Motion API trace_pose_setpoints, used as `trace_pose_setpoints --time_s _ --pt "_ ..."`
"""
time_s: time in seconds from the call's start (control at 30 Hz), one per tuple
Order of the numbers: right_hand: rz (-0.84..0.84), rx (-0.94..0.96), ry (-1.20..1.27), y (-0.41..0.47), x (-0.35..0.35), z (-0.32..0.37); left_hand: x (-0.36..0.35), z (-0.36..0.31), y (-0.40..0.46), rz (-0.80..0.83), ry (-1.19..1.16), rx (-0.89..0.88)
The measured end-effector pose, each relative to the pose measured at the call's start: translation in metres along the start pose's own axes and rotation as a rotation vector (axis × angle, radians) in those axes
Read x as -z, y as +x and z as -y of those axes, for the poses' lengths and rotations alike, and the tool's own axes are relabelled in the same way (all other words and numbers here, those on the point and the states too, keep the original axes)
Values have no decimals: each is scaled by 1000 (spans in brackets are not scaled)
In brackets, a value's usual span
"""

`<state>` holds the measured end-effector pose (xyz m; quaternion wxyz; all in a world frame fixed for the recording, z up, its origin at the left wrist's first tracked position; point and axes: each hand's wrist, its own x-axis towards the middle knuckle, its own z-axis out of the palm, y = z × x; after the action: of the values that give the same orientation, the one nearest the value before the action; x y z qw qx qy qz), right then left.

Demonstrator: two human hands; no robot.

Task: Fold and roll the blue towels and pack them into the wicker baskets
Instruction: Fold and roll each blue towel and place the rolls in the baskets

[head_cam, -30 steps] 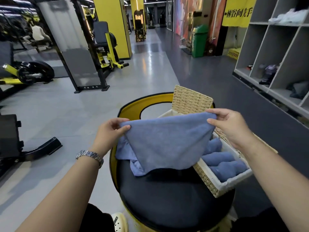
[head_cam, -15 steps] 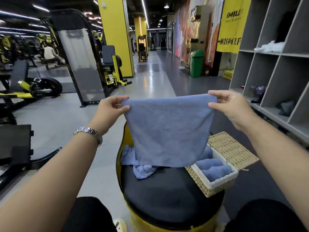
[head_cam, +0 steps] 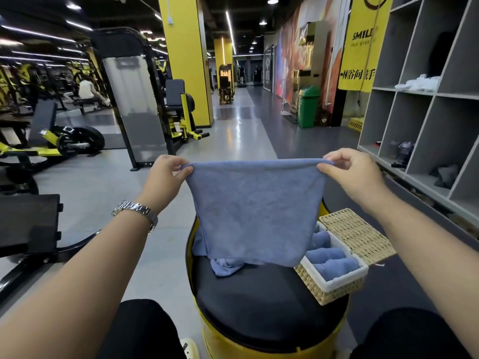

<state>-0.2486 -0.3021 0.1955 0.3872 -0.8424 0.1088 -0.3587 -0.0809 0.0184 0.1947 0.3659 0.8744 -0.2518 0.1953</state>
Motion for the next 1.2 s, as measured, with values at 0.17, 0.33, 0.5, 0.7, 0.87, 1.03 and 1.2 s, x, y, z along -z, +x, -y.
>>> trace_pose_setpoints --time_s 0.17,0.33,0.5,0.7,0.87,1.03,1.2 --pt "26 21 57 -5 -5 6 3 1 -1 -56 -28 -3" --pt "111 -41 122 -12 -5 2 1 13 -9 -20 -25 -19" --pt "172 -139 243 -38 -2 -7 -1 33 -41 183 -87 -17" --pt "244 -208 390 -57 14 -13 15 32 -70 396 -633 125" --pt "288 -336 419 -45 -4 -39 -8 51 -58 404 -639 260" --pt "332 -463 297 -33 -72 -99 -83 106 -46 476 -406 381" --pt "382 -517 111 -19 -143 -168 -158 158 -35 373 -243 436"
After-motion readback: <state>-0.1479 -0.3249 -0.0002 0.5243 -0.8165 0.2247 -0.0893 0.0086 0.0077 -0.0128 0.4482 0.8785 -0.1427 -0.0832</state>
